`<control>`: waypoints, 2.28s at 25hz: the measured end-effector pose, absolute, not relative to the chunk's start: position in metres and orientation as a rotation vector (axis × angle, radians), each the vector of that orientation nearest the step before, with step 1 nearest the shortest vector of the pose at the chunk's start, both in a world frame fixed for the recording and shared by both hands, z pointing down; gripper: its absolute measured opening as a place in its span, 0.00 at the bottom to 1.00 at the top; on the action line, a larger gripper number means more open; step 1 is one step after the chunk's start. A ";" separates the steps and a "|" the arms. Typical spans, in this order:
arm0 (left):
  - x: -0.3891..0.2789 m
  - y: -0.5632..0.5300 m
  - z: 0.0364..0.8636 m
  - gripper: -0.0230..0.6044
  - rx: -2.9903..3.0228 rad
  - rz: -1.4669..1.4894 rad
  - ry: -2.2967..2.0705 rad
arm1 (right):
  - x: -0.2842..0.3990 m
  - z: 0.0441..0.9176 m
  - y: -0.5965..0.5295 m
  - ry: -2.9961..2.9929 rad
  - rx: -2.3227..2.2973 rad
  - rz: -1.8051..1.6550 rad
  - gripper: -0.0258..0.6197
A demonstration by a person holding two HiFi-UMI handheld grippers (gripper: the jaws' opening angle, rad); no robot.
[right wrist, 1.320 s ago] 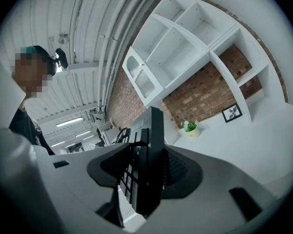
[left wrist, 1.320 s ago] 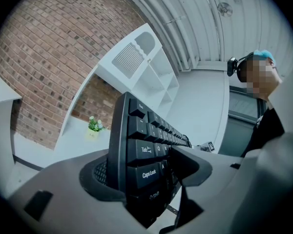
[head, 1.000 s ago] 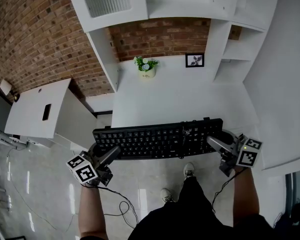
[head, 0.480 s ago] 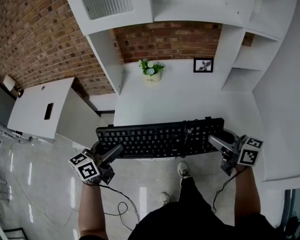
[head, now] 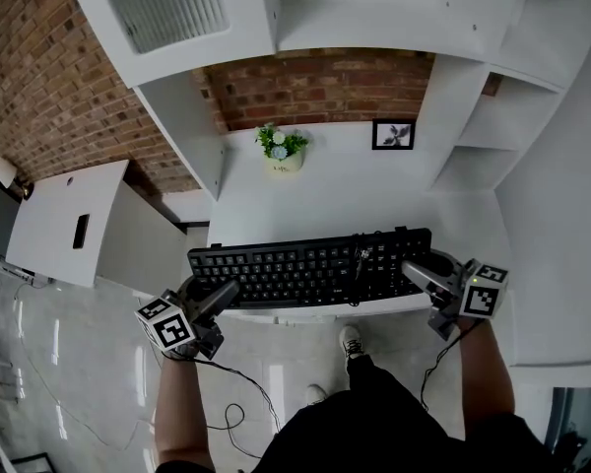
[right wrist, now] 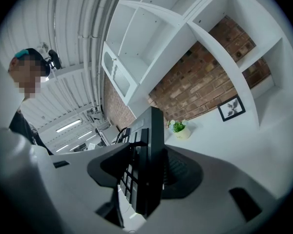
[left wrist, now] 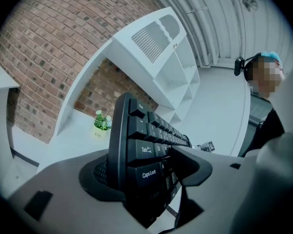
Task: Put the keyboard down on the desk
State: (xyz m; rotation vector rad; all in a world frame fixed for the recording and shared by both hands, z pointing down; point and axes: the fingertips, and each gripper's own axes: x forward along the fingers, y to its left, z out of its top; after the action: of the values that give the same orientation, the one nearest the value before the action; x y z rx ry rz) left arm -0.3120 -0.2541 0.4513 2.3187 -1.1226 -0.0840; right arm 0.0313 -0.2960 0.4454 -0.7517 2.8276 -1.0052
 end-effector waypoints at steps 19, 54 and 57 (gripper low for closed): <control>-0.297 -0.366 0.555 0.55 2.127 0.023 -1.023 | 0.046 0.541 -0.401 2.788 -0.802 -1.286 0.35; -0.281 -0.405 0.690 0.62 1.713 0.280 -1.146 | 0.065 0.692 -0.458 2.712 -1.057 -1.805 0.42; -0.280 -0.406 0.691 0.63 1.713 0.304 -1.158 | 0.069 0.699 -0.458 2.747 -1.123 -1.806 0.43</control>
State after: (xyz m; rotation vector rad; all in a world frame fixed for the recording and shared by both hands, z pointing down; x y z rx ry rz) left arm -0.2801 -0.4060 0.6909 1.7128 -1.1584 0.3038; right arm 0.0688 -0.4578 0.6985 -1.1231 2.7472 -1.8059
